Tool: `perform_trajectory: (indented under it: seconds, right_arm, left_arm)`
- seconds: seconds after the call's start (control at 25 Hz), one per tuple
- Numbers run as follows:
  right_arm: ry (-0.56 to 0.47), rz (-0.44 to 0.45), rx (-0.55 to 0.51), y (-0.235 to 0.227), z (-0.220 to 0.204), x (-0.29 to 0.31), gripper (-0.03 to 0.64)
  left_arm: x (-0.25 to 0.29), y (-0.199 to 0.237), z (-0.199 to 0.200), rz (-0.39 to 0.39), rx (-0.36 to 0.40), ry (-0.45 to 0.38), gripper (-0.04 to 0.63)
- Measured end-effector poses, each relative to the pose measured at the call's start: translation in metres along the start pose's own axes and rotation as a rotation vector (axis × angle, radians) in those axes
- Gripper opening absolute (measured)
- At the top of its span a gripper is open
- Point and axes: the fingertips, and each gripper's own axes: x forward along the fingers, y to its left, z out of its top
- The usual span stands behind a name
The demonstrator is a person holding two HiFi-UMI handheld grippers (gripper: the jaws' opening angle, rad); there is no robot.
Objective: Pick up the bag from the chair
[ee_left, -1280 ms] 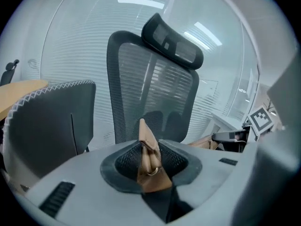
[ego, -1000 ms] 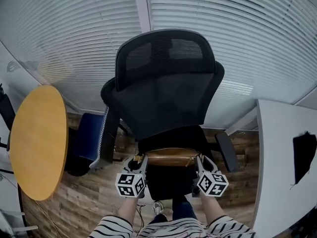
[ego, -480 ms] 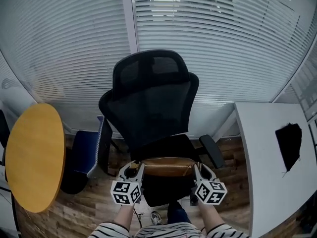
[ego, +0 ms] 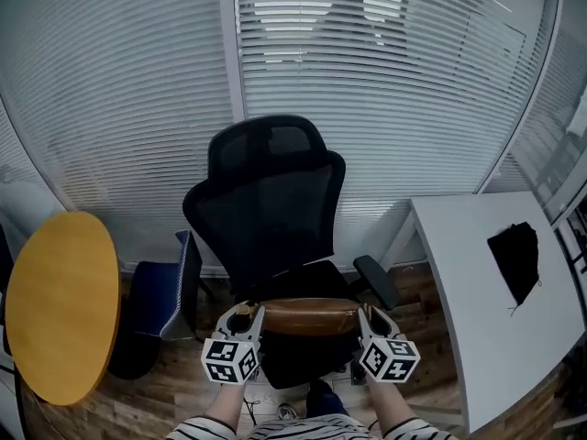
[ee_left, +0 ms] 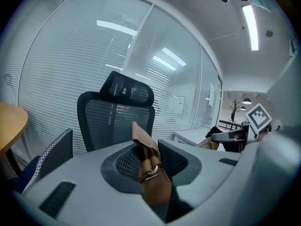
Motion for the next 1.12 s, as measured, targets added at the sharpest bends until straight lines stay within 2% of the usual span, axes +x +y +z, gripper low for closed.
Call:
perform_trajectory:
  seconds: [0.52, 1.12]
  right_arm:
    - [-0.117, -0.006, -0.032, 0.024, 0.033, -0.054, 0.11]
    - [-0.173, -0.006, -0.054, 0.044, 0.047, -0.089, 0.11]
  left_arm:
    - [-0.041, -0.023, 0.043, -0.037, 0.049, -0.096, 0.118]
    - [-0.075, -0.037, 0.069, -0.046, 0.088, -0.152, 0.114]
